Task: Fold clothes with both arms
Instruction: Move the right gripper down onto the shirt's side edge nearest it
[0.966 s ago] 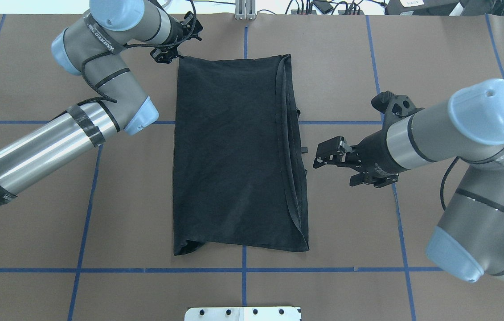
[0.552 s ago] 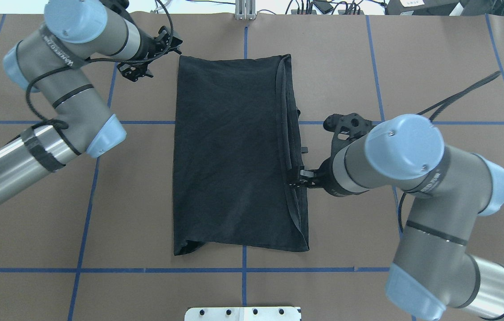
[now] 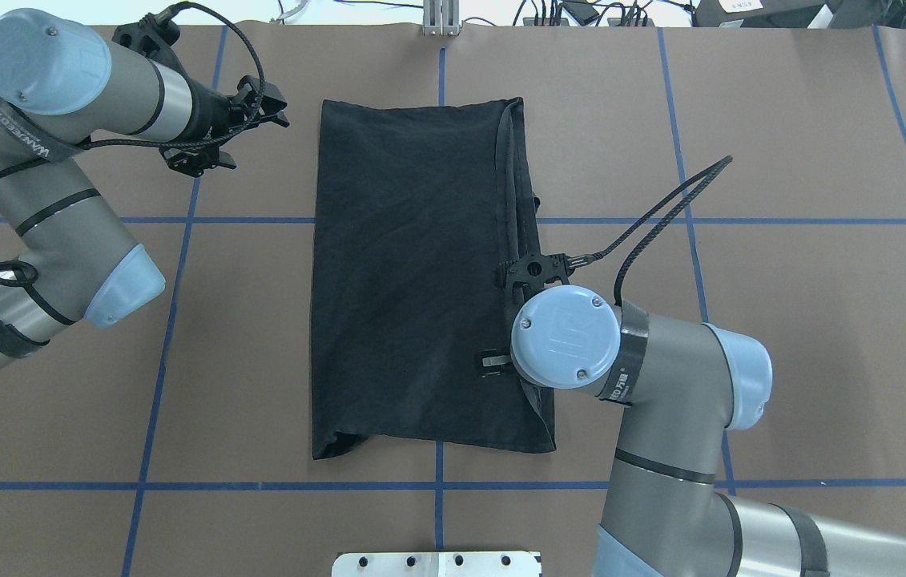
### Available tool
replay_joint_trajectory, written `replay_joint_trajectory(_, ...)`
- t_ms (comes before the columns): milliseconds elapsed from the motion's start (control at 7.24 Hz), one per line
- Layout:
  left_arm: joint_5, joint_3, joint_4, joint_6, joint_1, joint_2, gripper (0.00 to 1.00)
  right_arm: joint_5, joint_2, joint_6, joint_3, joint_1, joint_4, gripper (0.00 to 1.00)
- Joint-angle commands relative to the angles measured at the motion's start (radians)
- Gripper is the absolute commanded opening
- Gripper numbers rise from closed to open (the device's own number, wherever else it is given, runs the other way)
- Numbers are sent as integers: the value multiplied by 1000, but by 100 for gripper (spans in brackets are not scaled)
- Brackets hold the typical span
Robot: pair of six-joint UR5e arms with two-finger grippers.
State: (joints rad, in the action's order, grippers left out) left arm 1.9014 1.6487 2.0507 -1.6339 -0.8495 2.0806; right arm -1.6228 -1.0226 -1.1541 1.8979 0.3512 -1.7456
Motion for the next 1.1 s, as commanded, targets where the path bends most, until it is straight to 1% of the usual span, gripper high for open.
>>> replay_joint_trajectory(0, 5, 6, -3, 0, 1, -4, 100, 6, 3, 68, -33, -17, -2, 100)
replay_joint_trajectory(276, 5, 6, -3, 0, 3, -4, 100, -9, -2, 131, -43, -26, 1, 100)
replay_joint_trajectory(966, 5, -1, -1, -1, 6, -2, 100, -31, -1, 137, -117, -31, 6, 100)
